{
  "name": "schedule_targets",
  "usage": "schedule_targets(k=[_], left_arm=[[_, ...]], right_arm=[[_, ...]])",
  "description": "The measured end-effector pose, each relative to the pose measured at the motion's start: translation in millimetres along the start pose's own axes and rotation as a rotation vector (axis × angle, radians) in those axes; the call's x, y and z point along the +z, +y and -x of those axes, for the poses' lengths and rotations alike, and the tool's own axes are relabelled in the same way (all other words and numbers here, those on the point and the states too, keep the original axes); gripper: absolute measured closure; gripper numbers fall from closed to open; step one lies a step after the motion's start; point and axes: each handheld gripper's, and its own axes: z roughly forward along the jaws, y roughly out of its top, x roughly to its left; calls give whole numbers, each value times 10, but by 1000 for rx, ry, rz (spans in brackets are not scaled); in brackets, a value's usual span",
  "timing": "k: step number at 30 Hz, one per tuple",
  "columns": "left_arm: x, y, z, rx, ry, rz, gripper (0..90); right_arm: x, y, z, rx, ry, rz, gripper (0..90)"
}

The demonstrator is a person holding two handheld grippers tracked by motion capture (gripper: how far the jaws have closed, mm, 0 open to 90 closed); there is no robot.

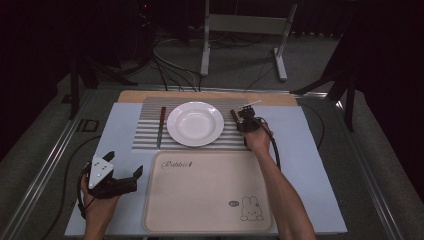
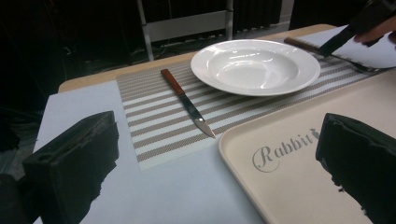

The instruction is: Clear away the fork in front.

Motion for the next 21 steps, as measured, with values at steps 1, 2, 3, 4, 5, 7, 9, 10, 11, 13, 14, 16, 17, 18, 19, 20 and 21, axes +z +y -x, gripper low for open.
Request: schedule_targets(k=[1, 2, 3, 4, 5, 7, 9, 10, 11, 13, 14, 16, 17, 18, 19, 20, 21], left_arm=[[4, 0, 4, 0, -1, 0, 1], [4, 2, 7, 2, -1, 0, 2], [2, 3, 13, 3, -2, 0, 2], [3, 4, 19, 3, -1, 0, 2], [4, 5, 23, 5, -2, -2, 2], [10, 5, 30, 8, -4, -5, 2], [16, 10, 35, -1, -16, -2, 1], [18, 15, 42, -4, -23, 0, 2], [26, 25, 59, -7, -33, 2, 1], [40, 40, 87, -9, -44, 3, 2], [47, 48, 101, -8, -47, 2, 2], [68, 72, 130, -19, -60, 1, 2], [84, 90, 148, -26, -65, 1, 2], [106, 113, 169, -33, -70, 5, 3], [134, 142, 195, -36, -74, 8, 9], [164, 175, 225, -38, -80, 11, 9], [195, 210, 258, -38, -88, 15, 10]], right_arm=[[-29, -7, 9, -1, 12, 9, 785], [-107, -22, 19, 13, 37, 44, 786], [-107, -22, 19, 13, 37, 44, 786], [-148, -31, 17, 21, 53, 60, 785], [-191, -42, 9, 13, 56, 80, 785], [-273, -77, -21, 6, 70, 110, 785], [-343, -128, -53, -4, 89, 134, 785], [-378, -161, -72, -14, 87, 150, 785], [-416, -198, -94, -18, 89, 166, 784], [-515, -301, -155, -44, 102, 203, 785], [-552, -339, -177, -52, 102, 220, 784], [-625, -411, -214, -60, 114, 250, 784], [-658, -446, -234, -64, 118, 265, 785], [-689, -482, -252, -73, 120, 278, 784], [-715, -517, -272, -79, 120, 290, 784], [-739, -553, -292, -86, 118, 302, 784], [-758, -587, -309, -93, 121, 314, 784]])
